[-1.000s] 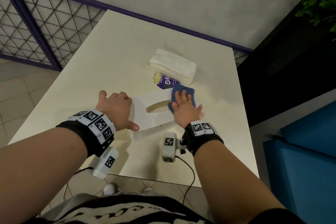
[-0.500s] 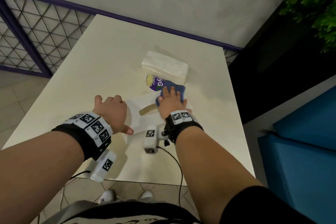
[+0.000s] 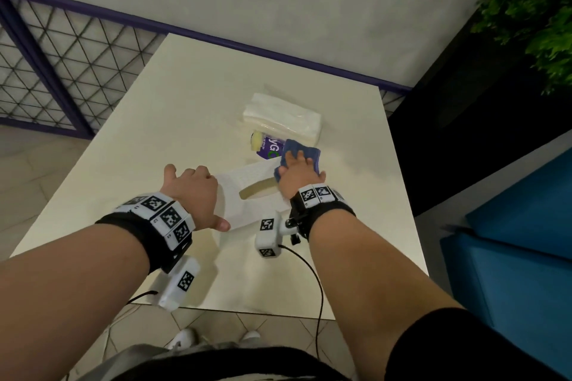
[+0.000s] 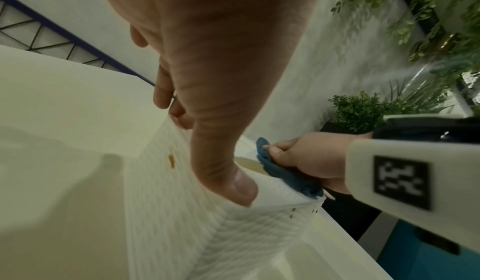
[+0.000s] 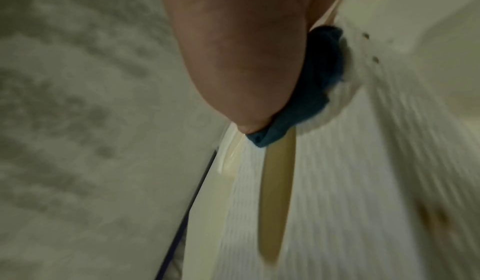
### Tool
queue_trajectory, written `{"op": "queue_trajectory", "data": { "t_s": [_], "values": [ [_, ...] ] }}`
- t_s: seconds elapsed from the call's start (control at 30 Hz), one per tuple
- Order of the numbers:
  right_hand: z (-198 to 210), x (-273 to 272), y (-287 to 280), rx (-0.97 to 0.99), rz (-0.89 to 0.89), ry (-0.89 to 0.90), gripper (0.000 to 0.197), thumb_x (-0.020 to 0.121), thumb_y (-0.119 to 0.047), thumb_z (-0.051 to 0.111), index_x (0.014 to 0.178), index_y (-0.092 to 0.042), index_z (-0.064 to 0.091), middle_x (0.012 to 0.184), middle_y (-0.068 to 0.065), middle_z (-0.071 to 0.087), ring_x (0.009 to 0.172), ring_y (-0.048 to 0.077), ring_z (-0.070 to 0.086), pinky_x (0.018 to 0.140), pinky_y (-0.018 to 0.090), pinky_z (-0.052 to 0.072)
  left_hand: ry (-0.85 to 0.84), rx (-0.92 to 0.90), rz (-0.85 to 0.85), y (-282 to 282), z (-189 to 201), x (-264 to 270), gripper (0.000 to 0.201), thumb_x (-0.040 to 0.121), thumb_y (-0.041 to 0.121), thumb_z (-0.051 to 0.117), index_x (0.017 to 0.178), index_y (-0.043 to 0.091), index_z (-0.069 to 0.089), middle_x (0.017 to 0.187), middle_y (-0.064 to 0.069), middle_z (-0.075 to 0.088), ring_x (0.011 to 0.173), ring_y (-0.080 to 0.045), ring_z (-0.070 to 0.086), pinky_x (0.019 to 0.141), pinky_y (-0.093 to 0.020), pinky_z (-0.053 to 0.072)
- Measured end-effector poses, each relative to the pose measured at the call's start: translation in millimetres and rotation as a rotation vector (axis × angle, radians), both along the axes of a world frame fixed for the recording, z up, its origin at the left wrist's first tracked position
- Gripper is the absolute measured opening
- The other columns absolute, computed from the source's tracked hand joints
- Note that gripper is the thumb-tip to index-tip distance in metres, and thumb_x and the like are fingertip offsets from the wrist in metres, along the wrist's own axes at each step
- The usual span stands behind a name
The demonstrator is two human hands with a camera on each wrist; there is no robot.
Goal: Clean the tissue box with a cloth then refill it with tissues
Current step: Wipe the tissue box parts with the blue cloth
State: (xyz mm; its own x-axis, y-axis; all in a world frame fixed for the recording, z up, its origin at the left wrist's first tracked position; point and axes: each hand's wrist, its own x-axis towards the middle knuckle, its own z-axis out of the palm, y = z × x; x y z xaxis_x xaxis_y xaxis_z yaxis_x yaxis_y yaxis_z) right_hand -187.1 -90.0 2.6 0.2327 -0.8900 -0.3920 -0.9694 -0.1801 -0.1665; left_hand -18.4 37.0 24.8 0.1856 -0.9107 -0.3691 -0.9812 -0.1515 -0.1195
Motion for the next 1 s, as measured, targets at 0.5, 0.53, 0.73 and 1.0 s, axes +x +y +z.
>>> {"op": "queue_trajectory", "data": {
  "t_s": [0.5, 0.53, 0.73, 1.0],
  "values": [
    [23.8, -16.9, 51.0, 0.251, -0.494, -1.155, 0.034, 0.103, -0.031, 0.037, 0.125, -0.017, 0.059, 0.123, 0.018, 0.063, 0.107, 0.032, 0.062, 0.086, 0.039, 0.051, 0.819, -0.319, 0.184, -12.7, 28.8, -29.6, 0.052, 0.085, 0.068, 0.031, 0.099, 0.027, 0.059, 0.102, 0.005, 0.061, 0.107, -0.025, 0.058, 0.096, -0.043, 0.041],
    [27.3, -16.1, 52.4, 0.325, -0.560, -1.254, 0.037, 0.103, -0.033, 0.036, 0.126, -0.014, 0.057, 0.118, 0.018, 0.064, 0.104, 0.034, 0.063, 0.084, 0.041, 0.052, 0.957, -0.299, 0.158, -15.3, 33.5, -36.4, 0.055, 0.078, 0.072, 0.035, 0.095, 0.024, 0.059, 0.096, 0.006, 0.065, 0.101, -0.023, 0.062, 0.092, -0.043, 0.046],
    [42.4, -20.3, 72.4, 0.673, -0.801, -1.610, 0.060, 0.097, -0.049, 0.041, 0.139, -0.006, 0.047, 0.133, 0.018, 0.058, 0.116, 0.027, 0.062, 0.103, 0.041, 0.049, 1.127, -0.294, -0.082, -33.4, 38.7, -52.9, 0.036, 0.076, 0.038, 0.061, 0.101, 0.013, 0.065, 0.094, -0.003, 0.071, 0.090, -0.022, 0.066, 0.087, -0.042, 0.052],
    [27.3, -86.5, 76.7, 0.445, -1.092, -1.523, 0.033, 0.102, -0.012, 0.035, 0.130, -0.004, 0.050, 0.110, 0.015, 0.060, 0.090, 0.028, 0.059, 0.088, 0.040, 0.049, 0.089, 0.024, -0.326, -32.8, -7.9, -43.9, 0.034, 0.098, 0.035, 0.028, 0.121, 0.024, 0.051, 0.120, 0.004, 0.055, 0.119, -0.019, 0.044, 0.092, -0.046, 0.024]
  ]
}}
